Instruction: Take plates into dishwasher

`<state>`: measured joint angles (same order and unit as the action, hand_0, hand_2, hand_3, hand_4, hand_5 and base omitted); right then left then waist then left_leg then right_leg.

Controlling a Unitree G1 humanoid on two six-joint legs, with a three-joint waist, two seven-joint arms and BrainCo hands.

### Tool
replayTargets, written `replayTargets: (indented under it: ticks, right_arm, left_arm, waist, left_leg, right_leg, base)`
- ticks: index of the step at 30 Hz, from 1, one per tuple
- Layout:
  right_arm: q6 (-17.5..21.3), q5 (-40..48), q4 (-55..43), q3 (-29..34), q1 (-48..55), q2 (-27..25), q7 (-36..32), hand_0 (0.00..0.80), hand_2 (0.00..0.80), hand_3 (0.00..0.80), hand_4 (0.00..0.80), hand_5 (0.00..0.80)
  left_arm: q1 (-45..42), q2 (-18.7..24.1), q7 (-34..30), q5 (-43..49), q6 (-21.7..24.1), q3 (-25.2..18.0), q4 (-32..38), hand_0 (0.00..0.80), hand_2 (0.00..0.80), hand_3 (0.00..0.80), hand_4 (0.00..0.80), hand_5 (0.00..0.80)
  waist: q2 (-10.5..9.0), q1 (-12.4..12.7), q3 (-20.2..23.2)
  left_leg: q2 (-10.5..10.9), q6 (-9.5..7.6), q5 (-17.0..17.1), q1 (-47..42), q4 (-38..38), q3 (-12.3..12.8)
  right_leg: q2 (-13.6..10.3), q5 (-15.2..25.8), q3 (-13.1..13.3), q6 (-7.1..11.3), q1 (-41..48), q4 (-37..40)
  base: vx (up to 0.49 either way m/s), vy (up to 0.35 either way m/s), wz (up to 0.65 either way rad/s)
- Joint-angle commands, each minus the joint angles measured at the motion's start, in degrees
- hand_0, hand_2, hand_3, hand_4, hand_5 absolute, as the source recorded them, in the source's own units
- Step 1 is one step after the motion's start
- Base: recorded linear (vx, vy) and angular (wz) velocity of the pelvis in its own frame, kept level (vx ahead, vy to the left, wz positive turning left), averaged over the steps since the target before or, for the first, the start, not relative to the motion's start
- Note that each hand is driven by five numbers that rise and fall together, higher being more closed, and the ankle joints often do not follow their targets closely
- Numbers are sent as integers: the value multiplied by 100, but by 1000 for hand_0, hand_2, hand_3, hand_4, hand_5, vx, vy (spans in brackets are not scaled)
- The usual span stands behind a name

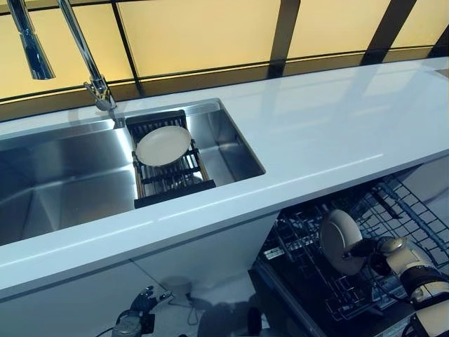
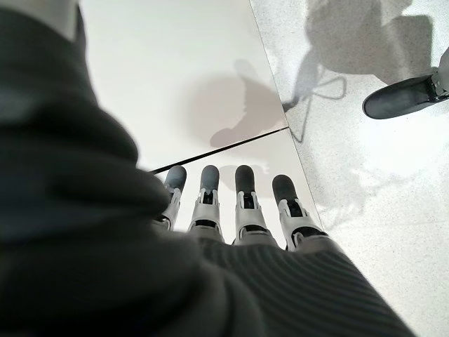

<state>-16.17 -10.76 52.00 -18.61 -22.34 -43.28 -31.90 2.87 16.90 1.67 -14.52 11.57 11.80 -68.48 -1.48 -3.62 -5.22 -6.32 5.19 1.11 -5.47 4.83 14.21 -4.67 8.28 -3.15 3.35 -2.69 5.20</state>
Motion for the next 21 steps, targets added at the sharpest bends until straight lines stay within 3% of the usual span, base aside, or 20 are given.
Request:
replayTargets:
  ticks: [1, 19, 20, 21]
  right_arm:
    - [173, -27, 367, -373, -221, 544, -279, 800, 800, 800, 800, 800]
    - [19, -221, 575, -403, -175, 622, -490, 800, 800, 800, 800, 800]
    - [14, -215, 573, -403, -175, 620, -481, 753, 753, 753, 753, 753]
    - [-32, -186, 539, -370, -168, 584, -418, 442, 442, 442, 442, 442]
  left_arm:
    - [529, 112, -21, -84, 150, 4, -167, 0, 0, 0, 0, 0]
    - [589, 94, -40, -21, 146, -5, -232, 0, 0, 0, 0, 0]
    - [588, 94, -40, -19, 146, -5, -230, 0, 0, 0, 0, 0]
    - [581, 96, -33, -7, 142, -11, -217, 0, 0, 0, 0, 0]
  waist:
    - [-262, 67, -115]
    - [-273, 106, -135]
    - [-273, 106, -136]
    - [-281, 102, -133]
  left_leg:
    - [35, -161, -100, 35, 17, -367]
    - [34, -163, -88, 60, 17, -444]
    - [34, -163, -88, 59, 17, -445]
    - [32, -163, -88, 55, 17, -447]
  right_leg:
    - [-361, -127, 59, 432, 161, -20]
    - [-343, -132, 85, 420, 156, -20]
    - [-343, -132, 85, 420, 157, -20]
    - [-341, -130, 91, 424, 160, -20]
  base:
    - [-14, -3, 4]
    - [-1, 0, 0]
    - [0, 0, 0]
    - [0, 0, 0]
